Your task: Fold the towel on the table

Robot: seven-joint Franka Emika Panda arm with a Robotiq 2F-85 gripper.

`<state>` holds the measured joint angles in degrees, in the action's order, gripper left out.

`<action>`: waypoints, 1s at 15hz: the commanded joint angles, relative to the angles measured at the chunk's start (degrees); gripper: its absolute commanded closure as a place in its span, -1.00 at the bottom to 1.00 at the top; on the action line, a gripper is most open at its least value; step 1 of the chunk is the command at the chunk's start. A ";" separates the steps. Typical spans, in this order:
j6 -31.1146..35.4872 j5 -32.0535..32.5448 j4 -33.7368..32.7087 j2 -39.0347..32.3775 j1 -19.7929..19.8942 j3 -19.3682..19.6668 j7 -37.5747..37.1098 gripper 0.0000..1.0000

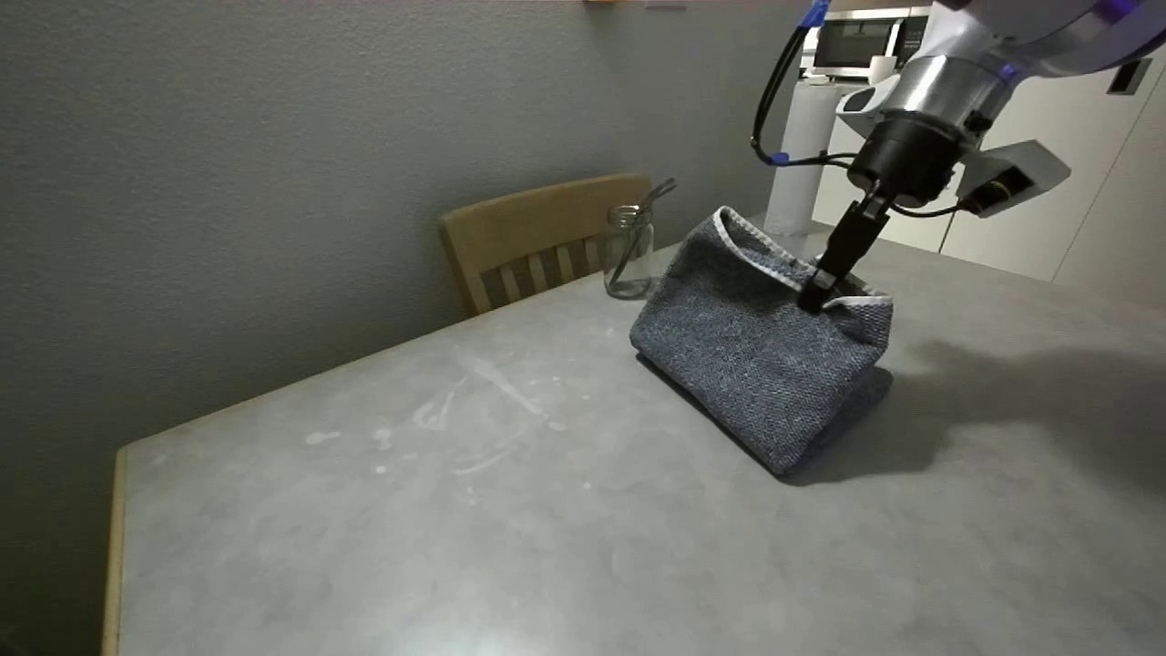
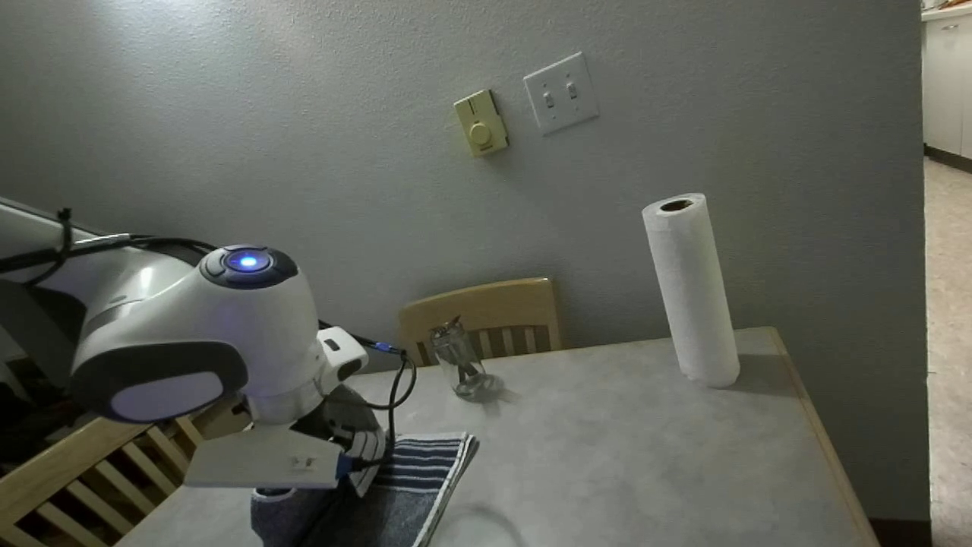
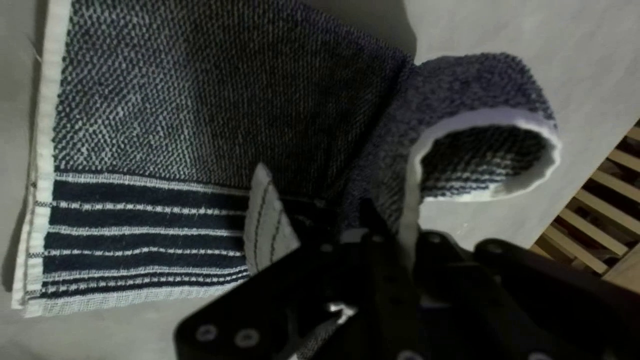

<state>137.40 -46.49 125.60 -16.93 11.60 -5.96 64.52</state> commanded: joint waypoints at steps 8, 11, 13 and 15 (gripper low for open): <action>-2.04 11.10 0.17 0.82 -0.10 4.50 7.62 0.97; -2.45 11.12 -1.33 -0.07 0.72 3.73 14.07 0.97; -2.74 10.39 -2.42 -1.00 0.57 3.31 18.09 0.97; -2.88 10.08 -3.51 -1.99 0.23 2.99 20.84 0.97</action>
<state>136.10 -35.92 124.49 -17.13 11.27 -2.16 80.58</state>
